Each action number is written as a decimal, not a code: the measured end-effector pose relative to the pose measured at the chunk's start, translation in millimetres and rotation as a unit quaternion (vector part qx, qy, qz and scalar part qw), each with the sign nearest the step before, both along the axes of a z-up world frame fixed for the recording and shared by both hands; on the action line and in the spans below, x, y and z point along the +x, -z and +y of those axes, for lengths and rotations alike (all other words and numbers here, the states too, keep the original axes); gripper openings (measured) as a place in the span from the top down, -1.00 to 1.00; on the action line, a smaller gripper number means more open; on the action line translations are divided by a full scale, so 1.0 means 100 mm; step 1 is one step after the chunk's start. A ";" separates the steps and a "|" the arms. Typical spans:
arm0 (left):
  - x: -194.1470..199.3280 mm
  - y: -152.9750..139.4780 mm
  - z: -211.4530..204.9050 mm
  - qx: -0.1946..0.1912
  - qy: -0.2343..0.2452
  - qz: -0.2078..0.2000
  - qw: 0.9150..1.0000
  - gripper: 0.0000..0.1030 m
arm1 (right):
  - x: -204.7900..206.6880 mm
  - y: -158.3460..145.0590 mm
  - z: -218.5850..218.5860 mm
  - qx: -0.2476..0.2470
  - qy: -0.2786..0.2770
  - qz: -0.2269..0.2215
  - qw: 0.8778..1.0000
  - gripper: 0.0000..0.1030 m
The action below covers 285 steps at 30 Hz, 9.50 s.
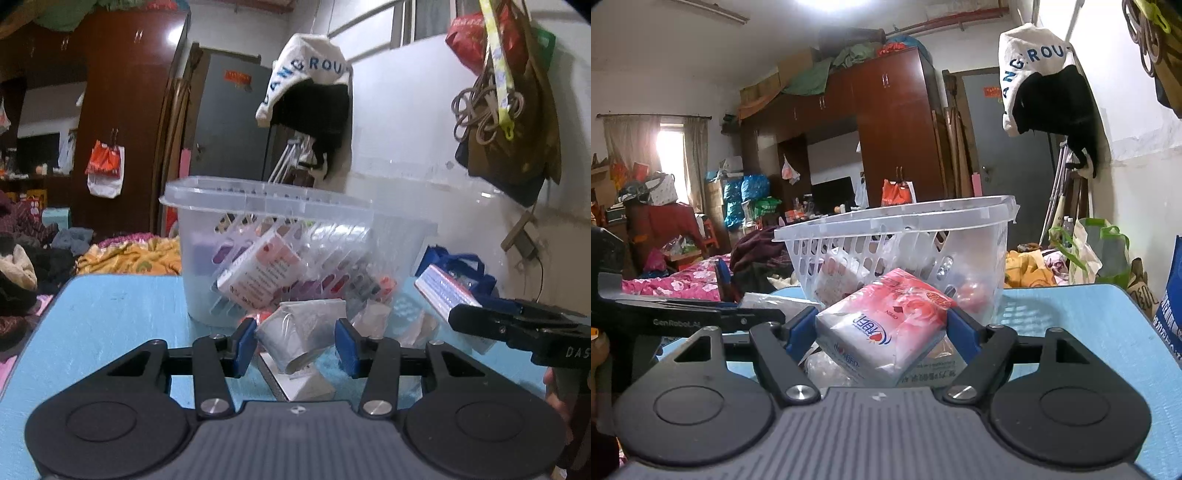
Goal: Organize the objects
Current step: 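Grasp a silver wrapped item with the left tool while the right tool grasps a pink tissue pack, then carry both held items over the white basket and open both tools, then grasp the white KENT cigarette pack with the left tool while the right tool grasps a white printed packet, then lift both held packs over the white basket and open both tools, then grasp a clear-wrapped item with the left tool while the right tool grasps another clear-wrapped item, then carry both clear-wrapped items over the white basket and open both tools, then grasp the red wrapped item with the left tool while the right tool grasps the purple 'a' box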
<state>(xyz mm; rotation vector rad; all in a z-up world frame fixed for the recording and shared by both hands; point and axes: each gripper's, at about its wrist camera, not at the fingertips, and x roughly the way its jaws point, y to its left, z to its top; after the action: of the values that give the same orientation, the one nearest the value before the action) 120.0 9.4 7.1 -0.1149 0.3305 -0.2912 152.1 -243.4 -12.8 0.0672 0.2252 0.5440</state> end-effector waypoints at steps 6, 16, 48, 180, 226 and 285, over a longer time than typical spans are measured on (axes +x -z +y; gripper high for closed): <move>-0.05 -0.01 0.03 -0.005 0.007 -0.021 1.000 0.03 | -0.05 0.00 0.02 -0.006 0.001 -0.018 1.000 -0.51; -0.18 -0.08 0.10 -0.028 -0.007 -0.051 0.998 0.03 | -0.12 -0.02 0.00 0.000 0.006 -0.038 0.999 -0.51; 0.12 -0.44 0.02 0.019 -0.021 -0.006 1.000 -0.78 | 0.23 -0.39 0.07 -0.085 0.041 0.025 0.995 -1.00; -0.20 0.04 -0.95 0.087 0.068 0.063 0.992 -0.65 | 0.28 -0.33 -0.20 -0.019 0.072 0.038 0.996 -1.00; 0.05 0.00 -0.03 -0.023 0.007 0.043 0.999 -0.10 | 0.25 0.02 0.32 -0.067 0.017 0.088 0.994 -0.03; 0.74 -0.10 0.22 0.029 -0.039 0.087 0.995 -0.77 | 0.67 -0.09 0.60 -0.124 0.016 0.079 0.989 -1.00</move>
<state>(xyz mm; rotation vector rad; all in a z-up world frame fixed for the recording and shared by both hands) 193.6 31.6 17.4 -0.0960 0.5050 -0.1939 219.3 -183.0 -3.8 -0.1287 0.4444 0.4754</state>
